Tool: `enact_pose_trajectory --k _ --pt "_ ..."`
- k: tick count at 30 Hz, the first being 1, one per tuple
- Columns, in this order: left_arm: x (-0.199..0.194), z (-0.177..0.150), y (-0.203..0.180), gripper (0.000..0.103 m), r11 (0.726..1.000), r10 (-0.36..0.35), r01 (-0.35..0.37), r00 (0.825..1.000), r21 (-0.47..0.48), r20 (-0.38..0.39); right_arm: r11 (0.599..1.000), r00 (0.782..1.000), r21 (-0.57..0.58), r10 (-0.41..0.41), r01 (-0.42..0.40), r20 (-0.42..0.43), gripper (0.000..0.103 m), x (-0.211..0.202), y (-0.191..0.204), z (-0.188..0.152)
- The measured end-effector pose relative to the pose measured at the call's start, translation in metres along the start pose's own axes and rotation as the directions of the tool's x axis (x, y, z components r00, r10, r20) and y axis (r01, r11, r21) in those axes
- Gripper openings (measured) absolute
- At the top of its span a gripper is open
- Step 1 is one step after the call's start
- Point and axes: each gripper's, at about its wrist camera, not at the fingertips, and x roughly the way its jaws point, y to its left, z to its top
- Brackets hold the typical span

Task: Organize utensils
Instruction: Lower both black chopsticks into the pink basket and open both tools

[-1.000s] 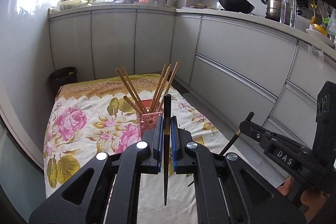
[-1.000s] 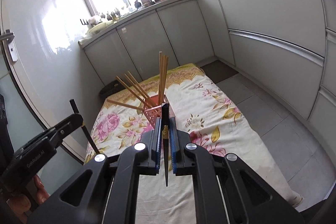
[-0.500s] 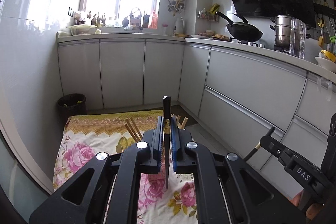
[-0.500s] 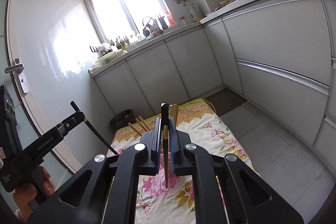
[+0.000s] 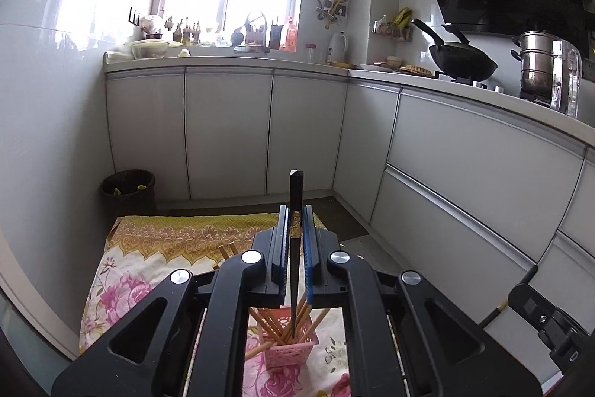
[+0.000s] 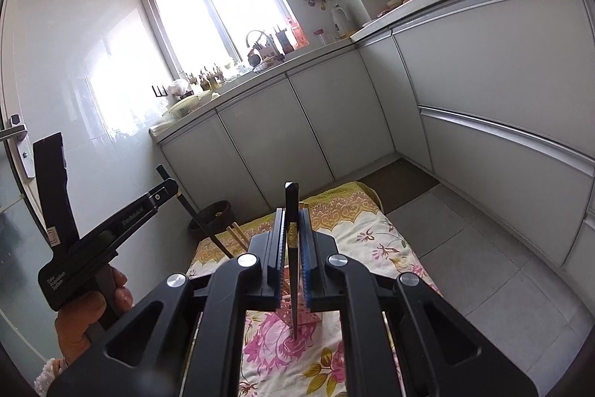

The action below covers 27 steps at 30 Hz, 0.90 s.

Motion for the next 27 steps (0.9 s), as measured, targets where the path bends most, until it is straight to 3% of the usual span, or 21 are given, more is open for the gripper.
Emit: enact_pose_trajectory --k 6,8,9,10,14,16,20,27 --pt "0.045 -0.029 -0.003 0.008 0.996 0.075 -0.07 0.994 0.061 -0.083 1.0 1.0 0.011 -0.006 0.006 -0.02 0.007 0.019 -0.005 -0.001" --pt "0.049 -0.038 0.002 0.028 0.998 0.056 -0.051 0.991 0.044 -0.122 1.0 1.0 0.015 -0.003 0.004 -0.027 0.007 0.024 -0.005 -0.002" --pt "0.045 -0.04 0.005 0.048 0.998 0.064 -0.061 0.991 0.032 -0.114 1.0 1.0 0.015 -0.001 0.001 -0.028 0.007 0.025 -0.004 -0.002" --pt "0.038 -0.039 0.009 0.057 0.998 0.069 -0.068 0.993 0.014 -0.091 1.0 1.0 0.014 0.001 0.0 -0.026 0.007 0.027 -0.003 -0.001" --pt "-0.003 -0.026 0.026 0.061 0.997 0.048 -0.048 0.999 -0.054 0.001 1.0 1.0 0.019 0.016 -0.016 -0.004 0.007 0.031 0.004 0.005" --pt "-0.029 -0.021 0.034 0.07 0.996 0.056 -0.051 0.997 -0.077 0.062 0.999 1.0 0.017 0.027 -0.027 0.009 0.007 0.034 0.011 0.008" --pt "-0.068 -0.016 0.049 0.075 0.99 0.11 -0.096 0.985 -0.106 0.133 0.999 0.998 -0.009 0.043 -0.042 0.043 0.007 0.049 0.031 0.015" --pt "-0.094 -0.018 0.072 0.08 0.973 0.22 -0.202 0.959 -0.113 0.179 0.998 0.996 -0.051 0.033 -0.029 0.085 0.007 0.087 0.055 0.012"
